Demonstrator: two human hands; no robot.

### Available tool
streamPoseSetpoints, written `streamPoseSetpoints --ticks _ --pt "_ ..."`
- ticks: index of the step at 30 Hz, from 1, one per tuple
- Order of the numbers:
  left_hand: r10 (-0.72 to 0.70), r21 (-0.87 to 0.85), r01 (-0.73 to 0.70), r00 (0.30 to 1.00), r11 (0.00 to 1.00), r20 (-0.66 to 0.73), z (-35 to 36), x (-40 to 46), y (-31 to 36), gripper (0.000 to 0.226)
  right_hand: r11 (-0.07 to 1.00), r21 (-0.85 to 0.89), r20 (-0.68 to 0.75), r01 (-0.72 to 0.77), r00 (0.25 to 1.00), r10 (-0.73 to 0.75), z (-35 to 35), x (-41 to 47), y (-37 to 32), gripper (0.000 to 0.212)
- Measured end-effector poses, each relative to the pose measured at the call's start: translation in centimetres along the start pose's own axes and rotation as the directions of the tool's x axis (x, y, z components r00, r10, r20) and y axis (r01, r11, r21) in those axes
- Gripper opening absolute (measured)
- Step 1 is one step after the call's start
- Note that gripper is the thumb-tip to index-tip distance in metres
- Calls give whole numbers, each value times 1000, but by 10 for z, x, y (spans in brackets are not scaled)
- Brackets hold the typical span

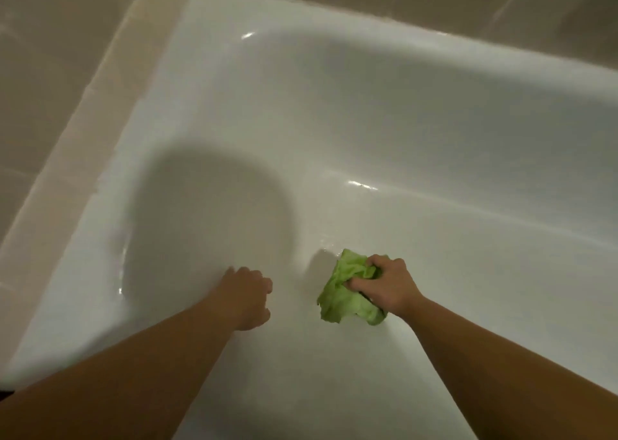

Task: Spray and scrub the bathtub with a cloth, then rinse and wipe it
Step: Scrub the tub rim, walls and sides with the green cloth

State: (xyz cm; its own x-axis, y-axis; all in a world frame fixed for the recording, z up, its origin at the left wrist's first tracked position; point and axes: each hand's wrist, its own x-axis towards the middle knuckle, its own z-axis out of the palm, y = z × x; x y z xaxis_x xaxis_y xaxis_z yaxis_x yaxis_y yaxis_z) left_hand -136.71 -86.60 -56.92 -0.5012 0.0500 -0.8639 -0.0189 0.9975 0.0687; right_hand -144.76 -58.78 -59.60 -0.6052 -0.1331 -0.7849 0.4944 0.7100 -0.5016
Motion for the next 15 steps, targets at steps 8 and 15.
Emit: streamPoseSetpoints --ticks 8,15 --pt "201 389 -156 976 908 -79 44 118 -8 59 948 -293 27 124 992 -121 136 109 69 70" --pt "208 485 -119 969 866 -134 42 161 -5 96 470 -672 169 573 736 -656 153 144 105 61"
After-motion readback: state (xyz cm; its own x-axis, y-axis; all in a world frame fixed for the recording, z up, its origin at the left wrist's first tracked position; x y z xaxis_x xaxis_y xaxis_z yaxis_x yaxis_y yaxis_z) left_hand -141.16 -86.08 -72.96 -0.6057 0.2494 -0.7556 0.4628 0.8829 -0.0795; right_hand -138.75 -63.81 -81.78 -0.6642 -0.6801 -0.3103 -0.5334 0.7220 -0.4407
